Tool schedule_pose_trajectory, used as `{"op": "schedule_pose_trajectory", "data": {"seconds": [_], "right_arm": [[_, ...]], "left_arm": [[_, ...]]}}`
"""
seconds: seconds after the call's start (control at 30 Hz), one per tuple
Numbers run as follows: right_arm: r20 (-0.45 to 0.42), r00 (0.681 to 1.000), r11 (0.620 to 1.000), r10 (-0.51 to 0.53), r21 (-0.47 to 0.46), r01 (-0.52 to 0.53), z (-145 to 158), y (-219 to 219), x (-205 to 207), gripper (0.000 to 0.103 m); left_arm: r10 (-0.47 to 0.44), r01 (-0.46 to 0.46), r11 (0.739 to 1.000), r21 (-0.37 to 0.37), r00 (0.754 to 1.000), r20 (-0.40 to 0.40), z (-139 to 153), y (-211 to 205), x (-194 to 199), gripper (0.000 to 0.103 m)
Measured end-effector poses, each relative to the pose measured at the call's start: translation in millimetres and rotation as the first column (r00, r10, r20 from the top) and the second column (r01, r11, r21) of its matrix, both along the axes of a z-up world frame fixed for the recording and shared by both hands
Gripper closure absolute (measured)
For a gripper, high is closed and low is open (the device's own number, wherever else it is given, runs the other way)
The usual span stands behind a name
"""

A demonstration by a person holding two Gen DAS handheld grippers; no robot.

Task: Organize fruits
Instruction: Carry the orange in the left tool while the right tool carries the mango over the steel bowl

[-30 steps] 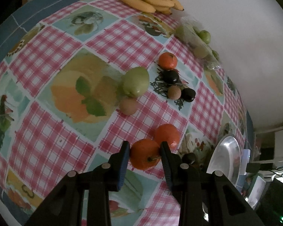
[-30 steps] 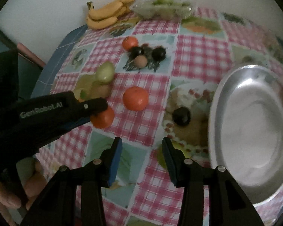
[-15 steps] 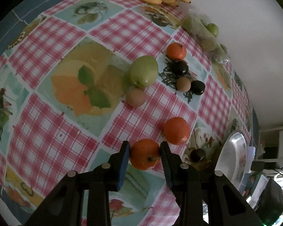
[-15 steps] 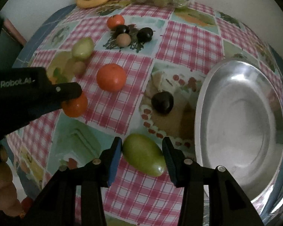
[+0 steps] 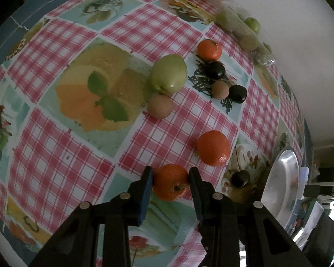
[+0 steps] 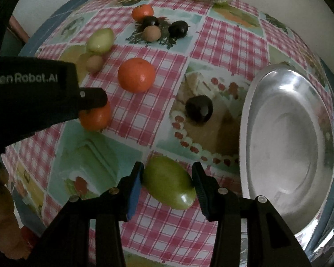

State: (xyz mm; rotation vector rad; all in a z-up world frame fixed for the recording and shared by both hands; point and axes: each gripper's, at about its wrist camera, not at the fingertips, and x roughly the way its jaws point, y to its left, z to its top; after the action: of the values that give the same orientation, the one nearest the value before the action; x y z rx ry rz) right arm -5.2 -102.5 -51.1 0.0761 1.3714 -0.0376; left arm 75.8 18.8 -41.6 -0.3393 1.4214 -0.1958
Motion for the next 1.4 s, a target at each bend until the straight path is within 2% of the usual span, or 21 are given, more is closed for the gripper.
{"op": "schedule_pose_trajectory", "data": {"seconds": [0.23, 0.57, 0.8, 0.93, 1.17, 1.4], "right_arm": [[0.007, 1.0, 1.0, -0.005, -0.002, 0.006, 2, 0, -1, 0.058], [0.099, 0.99, 0.986, -0.097, 0.147, 0.082, 29, -21, -2, 0.06], [0.186, 0.969, 0.969, -0.164, 0.212, 0.123, 64, -29, -4, 0.06], [0.208, 0.962, 0.968, -0.177, 0.211, 0.132, 73, -34, -7, 0.06], [0.202, 0.954, 0.958, -0.22, 0.228, 0.173, 71, -49, -8, 0.06], [0.211, 0.911, 0.928, -0.353, 0.206, 0.312, 75, -98, -22, 0.06]], "left_arm": [[-0.001, 0.001, 1.0, 0.0, 1.0, 0.0, 0, -1, 1, 0.068], [-0.003, 0.004, 1.0, -0.011, 0.999, 0.045, 15, 2, 1, 0.068], [-0.001, 0.003, 1.0, -0.024, 0.995, 0.104, 35, 4, 1, 0.068], [-0.002, 0.005, 1.0, -0.021, 0.993, 0.12, 40, 2, 2, 0.068], [-0.029, 0.031, 0.999, -0.009, 0.988, 0.153, 49, -6, -2, 0.068], [-0.119, 0.119, 0.993, 0.01, 0.975, 0.19, 58, -35, -11, 0.068]]}}
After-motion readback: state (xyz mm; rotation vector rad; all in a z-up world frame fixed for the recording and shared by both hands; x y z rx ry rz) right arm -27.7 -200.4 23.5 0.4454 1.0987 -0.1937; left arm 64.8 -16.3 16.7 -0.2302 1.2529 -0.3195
